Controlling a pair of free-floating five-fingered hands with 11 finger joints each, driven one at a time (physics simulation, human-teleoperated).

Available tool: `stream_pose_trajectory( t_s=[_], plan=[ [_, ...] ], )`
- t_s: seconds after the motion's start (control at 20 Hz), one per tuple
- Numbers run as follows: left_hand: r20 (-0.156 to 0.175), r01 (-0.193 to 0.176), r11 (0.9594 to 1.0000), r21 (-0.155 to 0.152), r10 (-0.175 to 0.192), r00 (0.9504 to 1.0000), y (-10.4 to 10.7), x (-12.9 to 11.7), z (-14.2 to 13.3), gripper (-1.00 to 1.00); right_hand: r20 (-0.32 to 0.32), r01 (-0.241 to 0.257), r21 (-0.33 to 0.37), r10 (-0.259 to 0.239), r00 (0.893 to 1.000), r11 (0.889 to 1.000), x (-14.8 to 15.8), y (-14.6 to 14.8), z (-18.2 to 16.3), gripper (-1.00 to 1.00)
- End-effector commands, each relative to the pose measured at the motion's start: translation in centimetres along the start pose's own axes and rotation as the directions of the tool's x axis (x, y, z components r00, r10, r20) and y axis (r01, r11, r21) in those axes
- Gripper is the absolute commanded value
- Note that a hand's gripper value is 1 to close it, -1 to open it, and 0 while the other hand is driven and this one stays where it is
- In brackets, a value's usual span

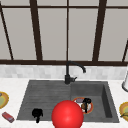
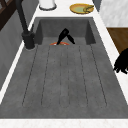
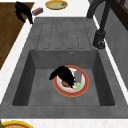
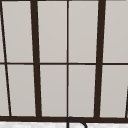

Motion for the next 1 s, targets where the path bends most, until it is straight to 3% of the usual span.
stream_pose_trajectory(
  t_s=[0.0,0.2,0.4,0.45,0.55,0.65,0.8,0.85,0.9,0.95],
  plan=[
    [0.0,0.0,1.0,0.0,0.0,1.0,0.0,0.0,0.0,0.0,-0.012,0.001,0.056,-0.001,1.0,0.998,-0.2,0.8,-1.4,-1.0],
    [0.0,0.0,1.0,0.0,0.0,1.0,0.0,0.0,0.0,0.0,-0.021,-0.005,0.028,0.006,1.0,1.0,1.0,3.1,-1.4,-1.0],
    [0.0,0.0,1.0,0.0,0.0,1.0,0.0,0.0,0.0,0.0,-0.09,-0.033,-0.083,0.025,0.996,0.996,2.8,4.7,-1.9,-1.0],
    [0.0,0.0,1.0,0.0,0.0,1.0,0.0,0.0,0.0,0.0,-0.113,-0.05,-0.109,0.038,0.993,0.993,3.1,5.0,-1.8,1.0],
    [0.0,0.0,1.0,0.0,0.0,1.0,0.0,0.0,0.0,0.0,-0.161,-0.092,-0.197,0.06,0.985,0.976,3.9,5.2,-1.8,1.0],
    [0.0,0.0,1.0,0.0,0.0,1.0,0.0,0.0,0.0,0.0,-0.197,-0.129,-0.282,0.074,0.978,0.951,3.8,5.5,-1.7,1.0],
    [0.0,0.0,1.0,0.0,0.0,1.0,0.0,0.0,0.0,0.0,-0.225,-0.149,-0.36,0.069,0.972,0.921,3.6,5.4,-1.6,1.0],
    [0.0,0.0,1.0,0.0,0.0,1.0,0.0,0.0,0.0,0.0,-0.224,-0.135,-0.397,0.047,0.973,0.908,3.3,5.4,-1.4,-1.0],
    [0.0,0.0,1.0,0.0,0.0,1.0,0.0,0.0,0.0,0.0,-0.237,-0.148,-0.416,0.05,0.97,0.897,3.3,5.2,-1.4,-1.0],
    [0.0,0.0,1.0,0.0,0.0,1.0,0.0,0.0,0.0,0.0,-0.24,-0.153,-0.421,0.053,0.969,0.894,3.5,4.9,-2.0,1.0]
  ],
)
